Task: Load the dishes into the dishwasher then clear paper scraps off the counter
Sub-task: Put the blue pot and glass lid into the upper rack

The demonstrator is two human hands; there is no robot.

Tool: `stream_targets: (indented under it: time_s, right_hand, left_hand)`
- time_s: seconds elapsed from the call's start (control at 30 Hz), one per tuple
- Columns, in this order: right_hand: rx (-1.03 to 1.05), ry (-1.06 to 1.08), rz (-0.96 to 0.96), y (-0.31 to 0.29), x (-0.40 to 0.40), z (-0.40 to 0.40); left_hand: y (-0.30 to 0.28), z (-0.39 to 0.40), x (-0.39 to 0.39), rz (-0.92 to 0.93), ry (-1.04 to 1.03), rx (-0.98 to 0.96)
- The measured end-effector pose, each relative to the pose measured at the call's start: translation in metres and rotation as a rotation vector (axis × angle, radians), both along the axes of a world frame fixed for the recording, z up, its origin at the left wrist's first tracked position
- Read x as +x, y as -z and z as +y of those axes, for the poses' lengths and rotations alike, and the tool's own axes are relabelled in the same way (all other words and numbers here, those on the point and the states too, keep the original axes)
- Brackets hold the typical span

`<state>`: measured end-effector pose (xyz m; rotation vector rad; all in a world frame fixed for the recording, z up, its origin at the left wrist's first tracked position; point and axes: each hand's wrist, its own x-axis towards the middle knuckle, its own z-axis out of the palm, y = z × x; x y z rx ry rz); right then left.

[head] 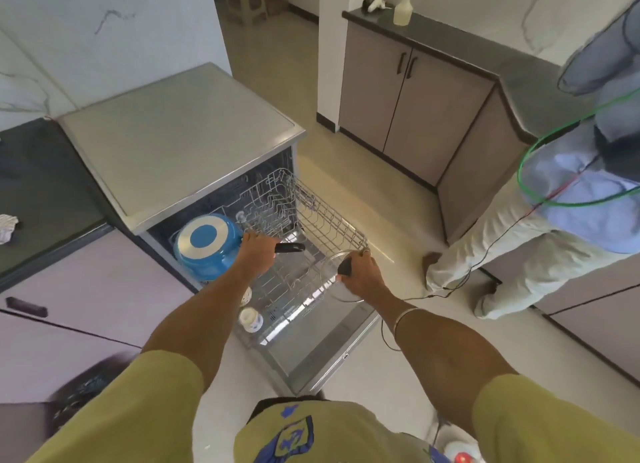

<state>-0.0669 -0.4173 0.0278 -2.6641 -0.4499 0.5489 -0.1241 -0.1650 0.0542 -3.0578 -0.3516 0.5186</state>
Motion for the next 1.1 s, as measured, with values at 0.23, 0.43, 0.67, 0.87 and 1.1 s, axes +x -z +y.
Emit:
stream_targets:
  time_s: [0.23,0.43,0.67,0.87,1.1]
  right_hand:
    - [0.028,-0.036,0.024,0.002,0.044,0.03]
    - [0.069,-0.064,0.093,0.015,0.078,0.047]
    - [0.008,-0.205,0.165,0.046,0.141,0.056]
    - [0.026,-0.312,0.191,0.08,0.192,0.065]
    - [0.046,-0.327,0.253,0.122,0.197,0.078]
  left_hand:
    - [0.002,0.016,0.044,0.074,-0.038,0.004]
    - [0.026,0.028,0.085,0.069,-0.079,-0.026]
    - [0.051,0.028,0.141,0.074,-0.162,-0.062]
    - [0.083,0.032,0.184,0.085,-0.257,-0.086]
    - [0.119,0.03,0.225,0.119,-0.242,-0.065]
